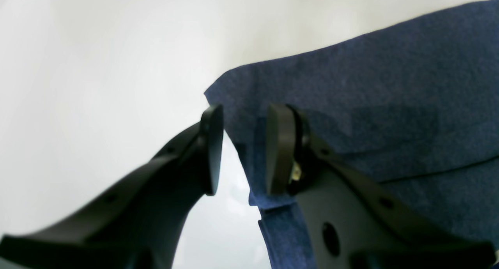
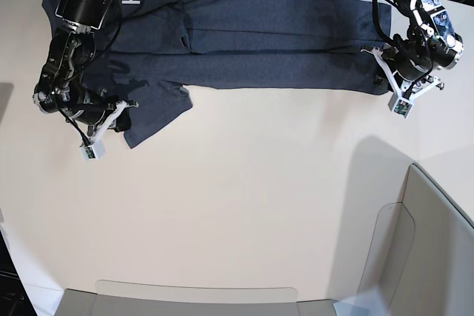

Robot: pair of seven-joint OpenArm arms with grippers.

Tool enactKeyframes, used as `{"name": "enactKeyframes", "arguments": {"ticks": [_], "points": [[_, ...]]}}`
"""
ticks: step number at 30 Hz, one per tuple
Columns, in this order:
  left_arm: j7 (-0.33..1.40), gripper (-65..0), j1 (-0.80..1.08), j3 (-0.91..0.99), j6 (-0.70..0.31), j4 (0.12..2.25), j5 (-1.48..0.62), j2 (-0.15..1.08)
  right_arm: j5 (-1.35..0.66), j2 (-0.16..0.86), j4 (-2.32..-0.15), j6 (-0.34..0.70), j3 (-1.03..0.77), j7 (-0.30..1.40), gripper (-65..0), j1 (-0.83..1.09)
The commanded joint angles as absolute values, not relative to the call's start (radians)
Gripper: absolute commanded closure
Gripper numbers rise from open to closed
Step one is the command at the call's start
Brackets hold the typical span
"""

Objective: Layout the t-shirt on the table in an organized manner, then fold the t-shirt properly
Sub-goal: 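Grasp the protruding sleeve flap with the right gripper and fold it onto the strip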

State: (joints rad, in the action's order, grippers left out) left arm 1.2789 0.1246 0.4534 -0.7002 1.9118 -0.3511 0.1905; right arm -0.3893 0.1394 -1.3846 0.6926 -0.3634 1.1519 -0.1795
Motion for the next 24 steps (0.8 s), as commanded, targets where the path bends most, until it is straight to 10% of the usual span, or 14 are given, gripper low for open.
{"name": "enactKeyframes", "arguments": {"ticks": [1, 11, 24], "points": [[1.265, -18.5, 0.114, 0.455, -0.698, 1.926, -0.360, 0.200, -0.371, 0.145, -1.443, 0.696, -0.361, 1.199, 0.0, -0.171], [1.257, -18.5, 0.114, 0.455, -0.698, 1.925, -0.360, 0.200, -0.369, 0.150, -2.041, 0.696, -0.289, 1.199, 0.0, 0.157], [1.257, -18.5, 0.093, 0.455, -0.698, 1.925, -0.358, 0.199, -0.371, 0.154, -2.052, 0.698, -0.162, 1.196, 0.0, 0.357]]}}
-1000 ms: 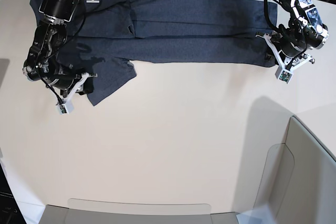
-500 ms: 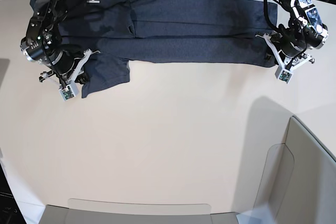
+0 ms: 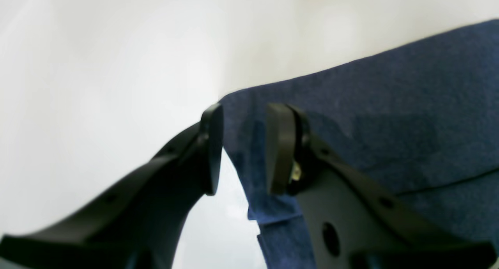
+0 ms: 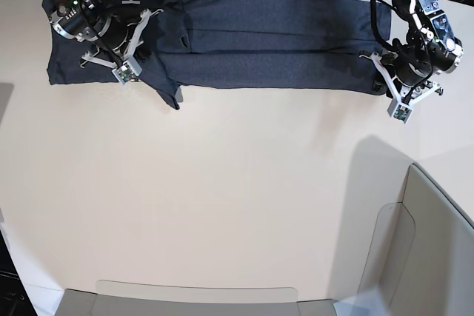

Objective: Layout the t-shirt on the table in an organized manner, then fold the t-shirt properly
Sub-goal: 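Grasp the protruding sleeve flap with the right gripper and fold it onto the strip, then drag the right gripper along the strip toward its end, smoothing the fabric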

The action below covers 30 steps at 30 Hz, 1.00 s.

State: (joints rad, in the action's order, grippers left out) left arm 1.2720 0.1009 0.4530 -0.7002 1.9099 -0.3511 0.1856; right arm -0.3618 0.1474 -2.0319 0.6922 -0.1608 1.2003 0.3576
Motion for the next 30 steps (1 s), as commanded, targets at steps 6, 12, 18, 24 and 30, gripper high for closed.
{"name": "enactKeyframes", "arguments": {"ticks": [6, 12, 18, 24, 30], "points": [[1.257, -18.5, 0.093, 0.455, -0.698, 1.923, -0.358, 0.199, -0.371, 0.180, -2.052, 0.698, -0.035, 1.198, 0.0, 0.378], [1.256, -18.5, 0.064, 0.455, -0.698, 1.880, -0.358, 0.199, -0.371, 0.231, -2.052, 0.697, 0.125, 1.198, 0.0, 0.380], [1.256, -18.5, 0.058, 0.455, -0.698, 1.836, -0.360, 0.199, -0.371, 0.312, -2.052, 0.697, 0.222, 1.199, 0.0, 0.380], [1.254, -18.5, 0.038, 0.455, -0.698, 1.834, -0.360, 0.199, -0.371, 0.351, -2.051, 0.697, 0.223, 1.199, 0.0, 0.380], [1.254, -18.5, 0.030, 0.455, -0.698, 1.830, -0.360, 0.199, -0.371, 0.369, -2.049, 0.696, 0.222, 1.199, 0.0, 0.378]]}}
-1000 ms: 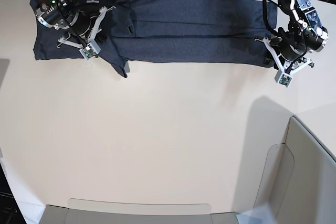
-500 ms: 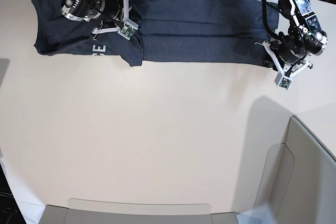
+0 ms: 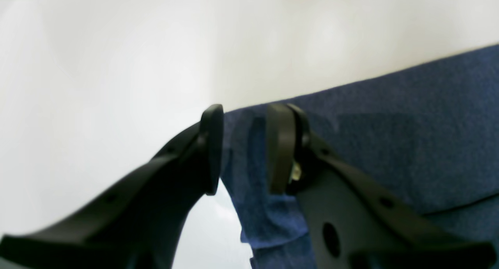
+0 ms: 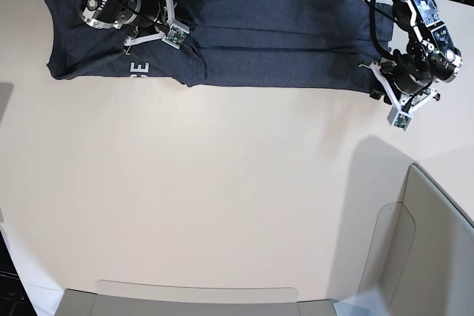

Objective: Layout the t-shirt on the table in an organized manner, then fold the t-shirt properly
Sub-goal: 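Drag the right gripper along the strip toward its end, smoothing the fabric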

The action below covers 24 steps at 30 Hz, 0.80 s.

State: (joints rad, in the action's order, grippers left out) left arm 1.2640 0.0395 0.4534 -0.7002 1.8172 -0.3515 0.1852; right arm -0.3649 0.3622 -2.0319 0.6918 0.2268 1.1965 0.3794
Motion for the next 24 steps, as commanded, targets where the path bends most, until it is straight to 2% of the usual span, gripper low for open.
{"name": "enactKeyframes", "arguments": {"ticks": [1, 7, 12, 16, 19, 24], "points": [[1.254, -18.5, 0.030, 0.455, -0.698, 1.830, -0.360, 0.199, -0.371, 0.369, -2.049, 0.696, 0.222, 1.199, 0.0, 0.378], [1.254, -18.5, 0.030, 0.455, -0.698, 1.830, -0.360, 0.199, -0.371, 0.369, -2.049, 0.694, 0.222, 1.199, -0.7, 0.377], [1.254, -18.5, 0.030, 0.455, -0.698, 1.830, -0.360, 0.199, -0.371, 0.369, -2.049, 0.694, 0.220, 1.199, -18.9, 0.378], [1.254, -18.5, 0.030, 0.455, -0.698, 1.830, -0.360, 0.199, -0.371, 0.360, -2.051, 0.694, 0.220, 1.199, -28.6, 0.377], [1.254, -18.5, 0.030, 0.455, -0.698, 1.830, -0.360, 0.199, -0.372, 0.335, -2.052, 0.694, 0.219, 1.199, -31.6, 0.369], [1.254, -18.5, 0.030, 0.455, -0.698, 1.830, -0.360, 0.199, -0.371, 0.262, -2.052, 0.694, 0.165, 1.199, -31.6, 0.352]]}}
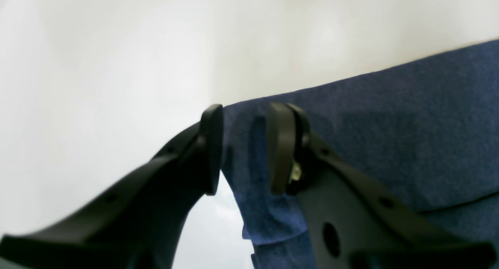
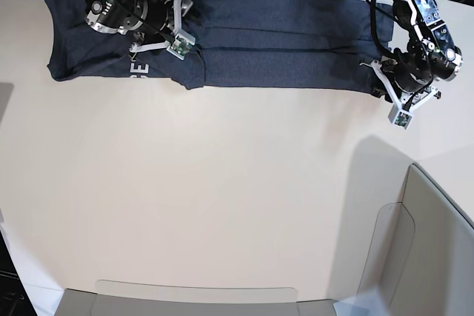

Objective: Layout the t-shirt on the table in an organized manner, then fold the t-shirt properly
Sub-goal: 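Drag the right gripper along the strip toward its end, smoothing the fabric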

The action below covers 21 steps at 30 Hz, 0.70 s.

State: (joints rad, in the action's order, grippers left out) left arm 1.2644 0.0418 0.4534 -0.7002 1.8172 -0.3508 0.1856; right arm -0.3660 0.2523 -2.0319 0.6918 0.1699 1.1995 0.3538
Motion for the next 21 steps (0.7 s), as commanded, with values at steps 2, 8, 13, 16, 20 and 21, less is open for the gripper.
{"name": "enactKeyframes", "arguments": {"ticks": [2, 8, 13, 16, 20, 21], "points": [[1.254, -18.5, 0.030, 0.455, -0.698, 1.830, -0.360, 0.199, -0.371, 0.234, -2.051, 0.694, 0.111, 1.199, -31.6, 0.352], [1.254, -18.5, 0.030, 0.455, -0.698, 1.830, -0.360, 0.197, -0.372, 0.156, -2.051, 0.694, 0.004, 1.199, -31.6, 0.340], [1.254, -18.5, 0.030, 0.453, -0.698, 1.830, -0.355, 0.163, -0.367, 0.045, -2.048, 0.694, -0.094, 1.199, -31.6, 0.318], [1.254, -18.5, 0.030, 0.453, -0.698, 1.830, -0.355, 0.150, -0.366, 0.021, -2.048, 0.694, -0.140, 1.199, -31.6, 0.311], [1.254, -18.5, 0.030, 0.453, -0.698, 1.830, -0.355, 0.150, -0.371, 0.016, -2.048, 0.694, -0.225, 1.199, -31.5, 0.312], [1.254, -18.5, 0.030, 0.453, -0.698, 1.830, -0.355, 0.150, -0.371, 0.015, -2.048, 0.694, -0.251, 1.199, -31.5, 0.312]]}}
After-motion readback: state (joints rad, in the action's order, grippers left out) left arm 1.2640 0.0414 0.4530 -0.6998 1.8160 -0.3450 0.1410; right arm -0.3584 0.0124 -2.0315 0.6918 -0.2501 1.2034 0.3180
